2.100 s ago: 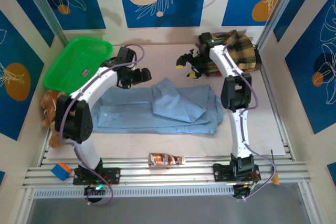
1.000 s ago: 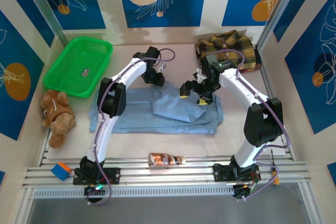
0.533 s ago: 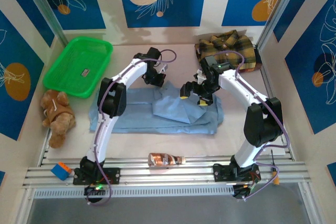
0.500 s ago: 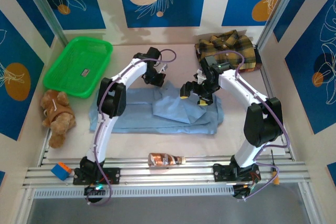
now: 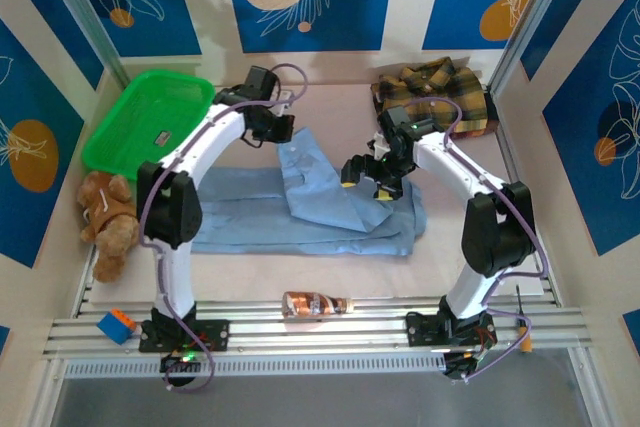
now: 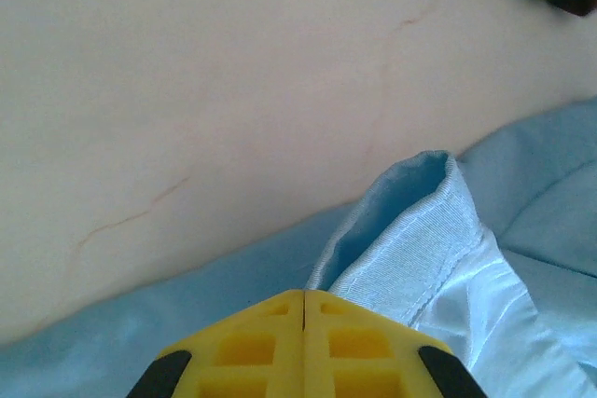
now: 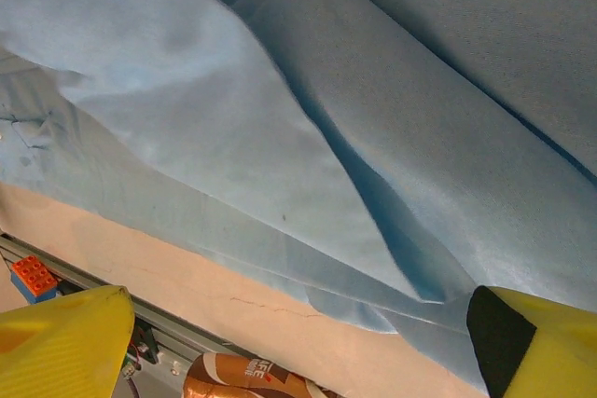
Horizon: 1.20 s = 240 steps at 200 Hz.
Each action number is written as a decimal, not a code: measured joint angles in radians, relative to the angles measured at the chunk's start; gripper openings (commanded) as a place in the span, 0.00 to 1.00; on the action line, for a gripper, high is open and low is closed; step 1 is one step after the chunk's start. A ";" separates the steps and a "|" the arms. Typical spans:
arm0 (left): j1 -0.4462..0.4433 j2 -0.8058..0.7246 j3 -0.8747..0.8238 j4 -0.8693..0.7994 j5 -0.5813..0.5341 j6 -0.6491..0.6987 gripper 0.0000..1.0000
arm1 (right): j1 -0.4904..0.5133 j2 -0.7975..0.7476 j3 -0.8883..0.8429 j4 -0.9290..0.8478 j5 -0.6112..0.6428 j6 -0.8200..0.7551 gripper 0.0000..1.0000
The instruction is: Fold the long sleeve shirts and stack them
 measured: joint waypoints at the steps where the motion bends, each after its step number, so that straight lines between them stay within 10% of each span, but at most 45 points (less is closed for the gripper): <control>1: 0.002 -0.003 -0.004 0.002 0.000 -0.001 0.00 | 0.000 0.000 0.000 0.000 0.000 0.000 0.93; 103: 0.213 -0.292 -0.384 0.025 -0.123 -0.140 0.00 | 0.030 0.021 0.001 0.000 -0.004 -0.010 0.92; 240: 0.219 -0.325 -0.495 0.024 -0.173 -0.236 0.00 | 0.000 0.105 0.004 0.018 0.030 -0.011 0.90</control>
